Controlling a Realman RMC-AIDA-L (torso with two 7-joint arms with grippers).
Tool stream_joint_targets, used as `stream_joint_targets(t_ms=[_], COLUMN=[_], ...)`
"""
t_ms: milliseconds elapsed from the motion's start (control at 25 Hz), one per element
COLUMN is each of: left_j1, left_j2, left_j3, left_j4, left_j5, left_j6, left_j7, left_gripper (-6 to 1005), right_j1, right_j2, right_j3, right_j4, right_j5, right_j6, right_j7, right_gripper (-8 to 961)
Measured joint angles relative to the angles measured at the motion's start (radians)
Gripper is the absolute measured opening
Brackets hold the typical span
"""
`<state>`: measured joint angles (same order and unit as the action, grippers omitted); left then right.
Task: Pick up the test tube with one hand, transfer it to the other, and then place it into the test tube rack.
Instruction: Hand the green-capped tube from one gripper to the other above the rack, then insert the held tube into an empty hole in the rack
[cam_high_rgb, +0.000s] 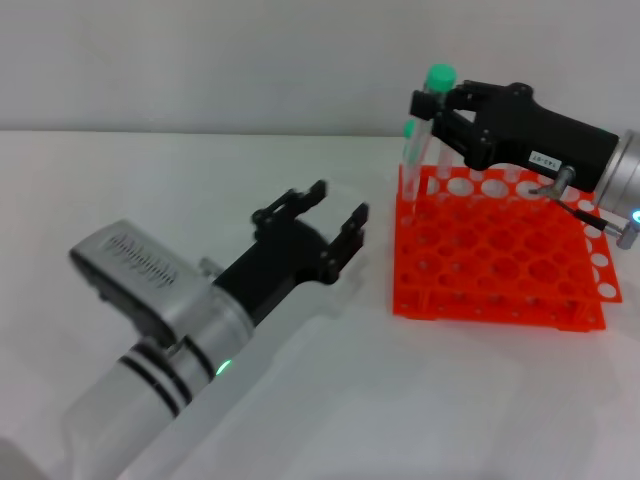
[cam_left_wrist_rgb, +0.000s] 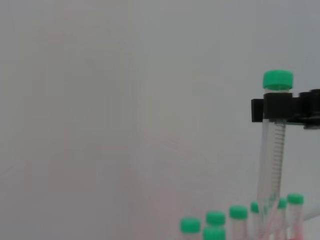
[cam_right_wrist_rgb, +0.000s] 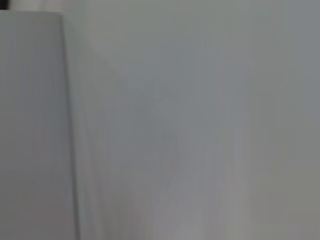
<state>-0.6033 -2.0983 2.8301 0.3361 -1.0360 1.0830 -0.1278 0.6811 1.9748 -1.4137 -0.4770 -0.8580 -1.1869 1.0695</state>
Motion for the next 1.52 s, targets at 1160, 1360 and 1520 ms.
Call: stream_joint_targets(t_ms=[1160,1360,1520], left_j1=[0.345,0.343,0.343], left_j2=[0.004,0.004,0.004], left_j3=[-0.184,-0.184,-0.183], left_j4=[-0.003,-0.002,-0.002], left_j5=[-0.028,-0.026,-0.024], left_j6=[0.223,0.221,0.221], left_j7=[0.035,0.029,0.020], left_gripper=[884,883,883], right_j1=[0.006,0.008,0.012], right_j2=[0.053,0.053,0.053], right_j3=[-0.204,-0.282,-0.388], right_j4=[0.124,0.134,0.137], right_j5=[0.376,0.493,0.629], right_j6=[0.294,0.294,0.300], right_j7=[-0.347,-0.408,-0.472], right_gripper=[262,268,274])
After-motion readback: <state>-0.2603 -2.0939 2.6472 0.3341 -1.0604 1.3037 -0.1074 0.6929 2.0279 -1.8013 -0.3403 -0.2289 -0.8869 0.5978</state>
